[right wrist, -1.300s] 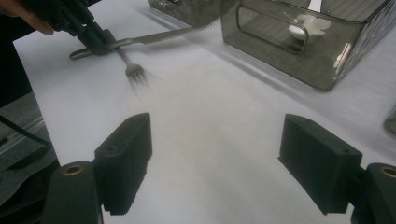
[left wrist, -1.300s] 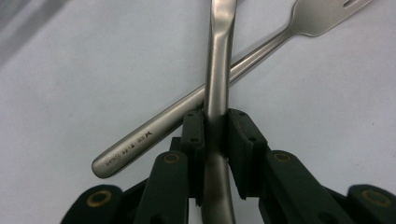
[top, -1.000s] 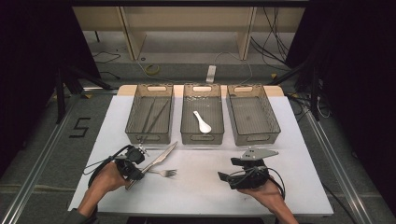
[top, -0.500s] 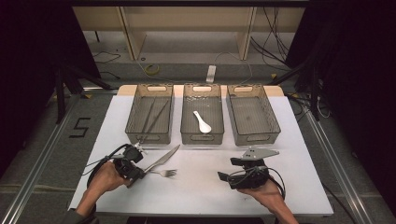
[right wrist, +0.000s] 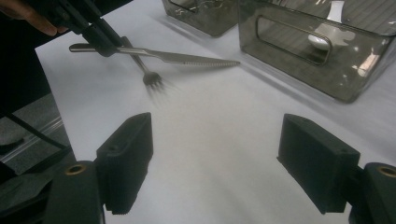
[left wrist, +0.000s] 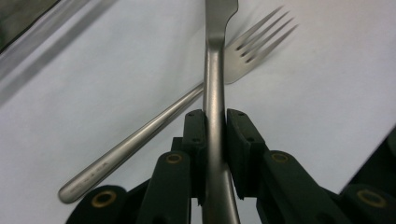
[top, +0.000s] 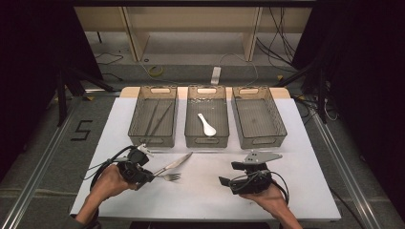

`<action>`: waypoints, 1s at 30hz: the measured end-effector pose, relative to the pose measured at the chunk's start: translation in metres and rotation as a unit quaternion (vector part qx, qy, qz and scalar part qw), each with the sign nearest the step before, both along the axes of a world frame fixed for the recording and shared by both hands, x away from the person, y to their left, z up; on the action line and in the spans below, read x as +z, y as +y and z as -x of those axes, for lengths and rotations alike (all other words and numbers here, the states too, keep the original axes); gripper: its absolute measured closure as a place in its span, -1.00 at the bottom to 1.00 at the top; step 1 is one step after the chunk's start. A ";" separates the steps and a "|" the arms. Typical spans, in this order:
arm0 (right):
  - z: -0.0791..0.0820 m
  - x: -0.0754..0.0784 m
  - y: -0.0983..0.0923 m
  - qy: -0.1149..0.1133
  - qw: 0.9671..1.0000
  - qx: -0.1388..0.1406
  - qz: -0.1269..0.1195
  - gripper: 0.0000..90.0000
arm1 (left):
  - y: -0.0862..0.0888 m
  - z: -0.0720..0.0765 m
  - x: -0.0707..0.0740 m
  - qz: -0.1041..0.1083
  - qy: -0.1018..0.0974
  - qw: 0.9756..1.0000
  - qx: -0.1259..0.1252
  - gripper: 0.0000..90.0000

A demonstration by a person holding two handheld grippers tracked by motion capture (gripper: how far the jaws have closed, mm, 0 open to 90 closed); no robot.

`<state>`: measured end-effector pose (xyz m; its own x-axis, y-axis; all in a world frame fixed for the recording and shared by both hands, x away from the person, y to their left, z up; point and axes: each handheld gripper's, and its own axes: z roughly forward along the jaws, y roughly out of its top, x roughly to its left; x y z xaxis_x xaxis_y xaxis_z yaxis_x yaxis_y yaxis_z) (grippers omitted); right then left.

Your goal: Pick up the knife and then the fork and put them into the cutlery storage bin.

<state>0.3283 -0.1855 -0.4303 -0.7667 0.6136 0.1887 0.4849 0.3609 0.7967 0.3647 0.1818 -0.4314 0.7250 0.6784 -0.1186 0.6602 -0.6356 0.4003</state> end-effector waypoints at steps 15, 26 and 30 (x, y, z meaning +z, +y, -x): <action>0.003 0.009 0.039 -0.038 0.997 0.057 0.022 -0.39 | -0.038 0.011 0.021 0.031 -0.007 0.998 -0.062 0.74; 0.005 0.000 0.080 -0.086 0.985 0.117 0.088 -0.39 | -0.067 0.014 0.022 0.030 0.008 0.994 -0.107 0.74; 0.005 -0.006 0.092 -0.104 0.978 0.135 0.121 -0.39 | -0.073 0.017 0.024 0.038 0.011 0.993 -0.115 0.73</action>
<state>0.3236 -0.0939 -0.4359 -0.9137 0.3900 -0.1144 0.1814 0.6433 0.7438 0.3479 0.1088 -0.4075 0.8558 0.4845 -0.1814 0.5113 -0.7387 0.4393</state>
